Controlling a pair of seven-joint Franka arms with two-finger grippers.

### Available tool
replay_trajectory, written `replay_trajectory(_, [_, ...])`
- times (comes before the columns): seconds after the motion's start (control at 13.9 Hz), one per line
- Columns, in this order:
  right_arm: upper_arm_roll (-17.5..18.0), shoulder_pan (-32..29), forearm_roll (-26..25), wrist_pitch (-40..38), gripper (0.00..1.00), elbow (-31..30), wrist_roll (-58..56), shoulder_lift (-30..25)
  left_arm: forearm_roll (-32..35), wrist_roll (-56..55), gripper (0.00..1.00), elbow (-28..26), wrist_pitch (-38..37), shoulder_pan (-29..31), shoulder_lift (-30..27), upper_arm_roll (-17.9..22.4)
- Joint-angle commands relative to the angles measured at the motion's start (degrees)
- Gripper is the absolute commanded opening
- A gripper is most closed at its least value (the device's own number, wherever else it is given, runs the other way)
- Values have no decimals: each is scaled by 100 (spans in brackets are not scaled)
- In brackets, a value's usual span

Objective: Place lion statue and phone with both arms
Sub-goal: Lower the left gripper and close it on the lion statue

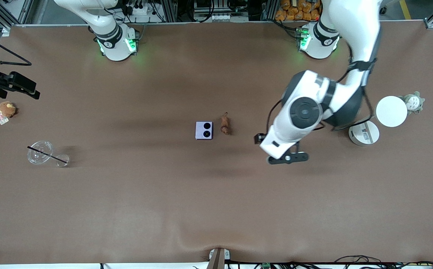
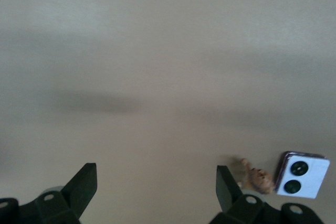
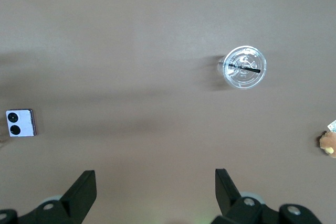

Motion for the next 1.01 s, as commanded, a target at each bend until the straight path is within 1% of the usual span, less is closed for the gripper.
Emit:
replay_trajectory(0.0, [1,44,-11,-23,100,-2,37,-36,-330,-120,100,228,243,-129,346,46])
replay_trajectory(0.14, [1,44,-11,-14,100,-2,37,-36,-357,-129,100,237,340,-444,496,63])
replay_trajectory(0.29, [10,44,-11,-5,100,-2,37,-36,-384,-251,100,246,664,-656,619,72])
replay_trajectory(0.5, [1,88,-11,12,100,-2,37,-28,-331,-463,100,228,894,-1060,812,99])
replay_trajectory(0.79, [1,88,-11,12,100,-2,45,-36,-340,-761,100,184,1087,-1412,1059,90])
replay_trajectory(0.94, [1,97,-20,4,100,-2,37,-36,-340,-806,100,149,1096,-1439,1103,81])
